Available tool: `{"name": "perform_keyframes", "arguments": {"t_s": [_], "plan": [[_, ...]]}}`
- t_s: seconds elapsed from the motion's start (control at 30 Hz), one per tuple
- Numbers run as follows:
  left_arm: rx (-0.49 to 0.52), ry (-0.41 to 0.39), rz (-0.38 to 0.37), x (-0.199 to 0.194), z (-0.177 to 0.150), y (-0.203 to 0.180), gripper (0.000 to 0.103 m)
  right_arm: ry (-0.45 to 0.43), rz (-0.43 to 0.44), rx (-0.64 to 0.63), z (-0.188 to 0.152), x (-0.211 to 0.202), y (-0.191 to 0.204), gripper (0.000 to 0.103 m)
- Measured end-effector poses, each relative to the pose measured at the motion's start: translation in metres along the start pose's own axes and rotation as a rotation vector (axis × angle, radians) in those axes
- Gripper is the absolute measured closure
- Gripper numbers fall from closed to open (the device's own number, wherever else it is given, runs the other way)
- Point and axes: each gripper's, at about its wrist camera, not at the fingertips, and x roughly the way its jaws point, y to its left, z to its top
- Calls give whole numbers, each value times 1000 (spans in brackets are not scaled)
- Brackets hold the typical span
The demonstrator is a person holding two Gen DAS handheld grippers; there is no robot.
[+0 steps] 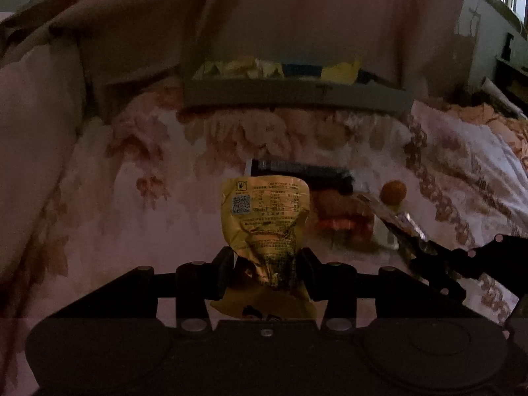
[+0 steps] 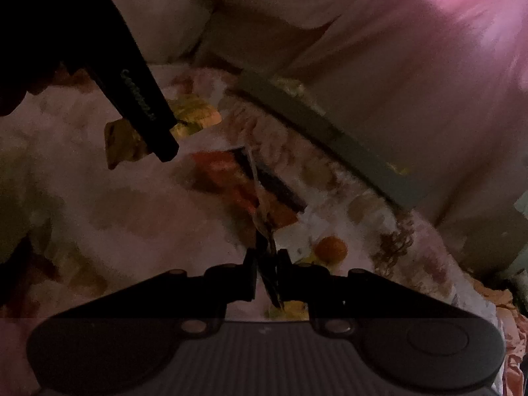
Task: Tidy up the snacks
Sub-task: 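Carry the gold foil packet and dark item into the grey tray with both grippers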
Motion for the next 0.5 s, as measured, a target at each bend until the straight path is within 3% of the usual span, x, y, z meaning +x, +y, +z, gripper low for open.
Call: {"name": "perform_keyframes", "arguments": {"t_s": [0.27,0.5], "plan": [[-6,-69,-12,1,32,-7,57,-116,-103,-2,9,-6,-13,89],[-9,-139,-15,17,79,-15,57,-203,-179,34,28,8,-48,89]]}}
